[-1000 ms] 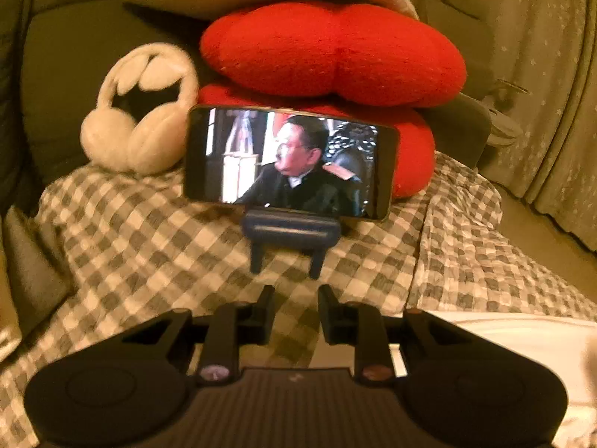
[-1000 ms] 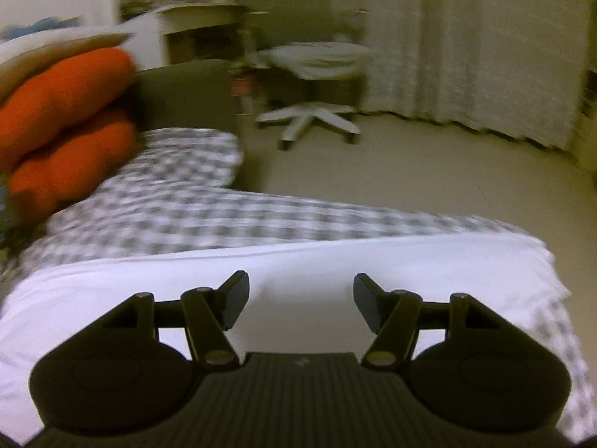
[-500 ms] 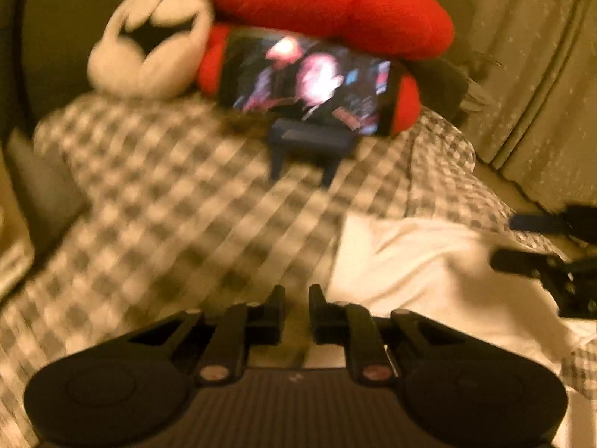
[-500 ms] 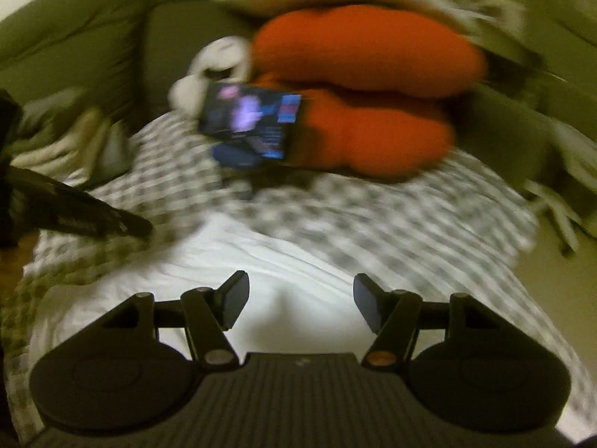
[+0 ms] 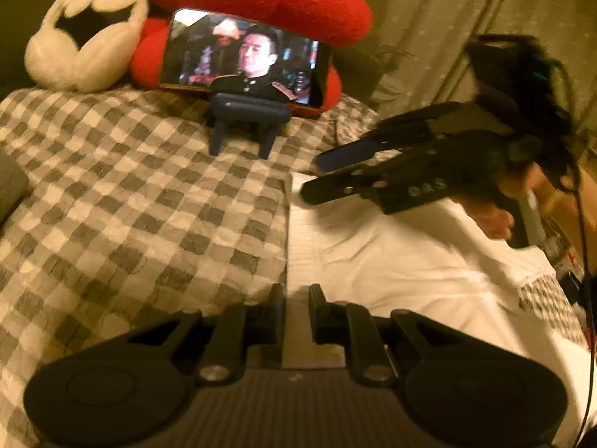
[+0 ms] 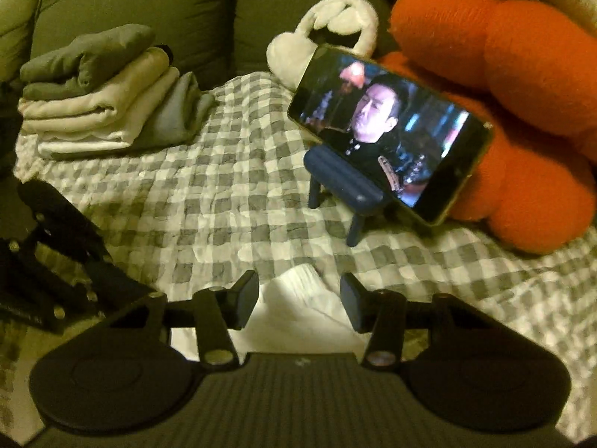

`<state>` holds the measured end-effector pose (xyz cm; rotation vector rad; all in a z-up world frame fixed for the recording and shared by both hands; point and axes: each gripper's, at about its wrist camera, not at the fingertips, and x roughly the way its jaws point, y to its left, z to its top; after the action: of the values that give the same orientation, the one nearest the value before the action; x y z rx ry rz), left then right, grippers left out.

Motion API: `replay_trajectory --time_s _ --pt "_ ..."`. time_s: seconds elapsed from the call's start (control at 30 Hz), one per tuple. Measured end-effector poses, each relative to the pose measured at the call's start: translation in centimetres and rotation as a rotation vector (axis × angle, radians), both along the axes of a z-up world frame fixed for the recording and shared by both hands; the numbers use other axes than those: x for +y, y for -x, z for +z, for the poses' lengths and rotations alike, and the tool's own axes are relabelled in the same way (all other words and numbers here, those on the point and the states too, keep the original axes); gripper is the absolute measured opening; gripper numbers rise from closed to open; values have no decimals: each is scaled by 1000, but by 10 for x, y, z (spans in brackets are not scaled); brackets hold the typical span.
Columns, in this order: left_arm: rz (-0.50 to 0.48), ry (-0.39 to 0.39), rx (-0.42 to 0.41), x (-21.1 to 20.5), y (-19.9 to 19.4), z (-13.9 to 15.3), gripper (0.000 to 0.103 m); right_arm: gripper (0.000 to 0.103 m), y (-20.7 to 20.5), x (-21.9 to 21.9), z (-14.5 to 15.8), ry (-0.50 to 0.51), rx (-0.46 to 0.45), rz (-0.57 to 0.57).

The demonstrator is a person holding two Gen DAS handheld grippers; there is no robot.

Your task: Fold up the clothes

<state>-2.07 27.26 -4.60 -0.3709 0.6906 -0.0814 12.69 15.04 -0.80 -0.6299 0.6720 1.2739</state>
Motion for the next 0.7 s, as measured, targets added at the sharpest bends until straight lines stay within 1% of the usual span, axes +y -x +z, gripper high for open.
replay_trajectory --time_s 0.07,0.13,0.2,0.27,0.33,0.37,0.4,0.43,0.47,0.5,0.57,0.7 --pt "0 -6 -7 1 0 -1 14 50 -5 5 -6 32 9 8" --pt "-4 -54 -19 -5 -1 -1 14 50 -10 11 -11 69 18 27" --pt "-7 -89 -30 -8 -1 -1 14 50 -15 15 -14 74 49 50" --pt "-8 -92 -34 -7 0 -2 14 52 -20 18 -15 76 80 70" --pt "-10 -91 -38 -6 0 -2 14 51 -23 18 -16 69 97 89" --pt "-11 -92 -41 -6 1 -3 14 43 -24 17 -16 63 104 95" --pt "-12 -92 -43 -6 1 -3 14 30 -25 15 -15 55 111 98" --pt "-12 -93 -46 -5 2 -3 14 23 -24 14 -14 47 118 100" --pt "-13 -95 -48 -5 2 -4 14 13 -21 13 -12 39 107 99" --pt "-14 -102 -50 -6 2 -4 14 8 -17 12 -10 31 82 95" --pt "-14 -110 -50 -7 2 -4 14 7 -4 10 -3 12 18 103" --pt "-13 -118 -49 -8 2 -4 14 7 18 -1 16 -76 -78 99"
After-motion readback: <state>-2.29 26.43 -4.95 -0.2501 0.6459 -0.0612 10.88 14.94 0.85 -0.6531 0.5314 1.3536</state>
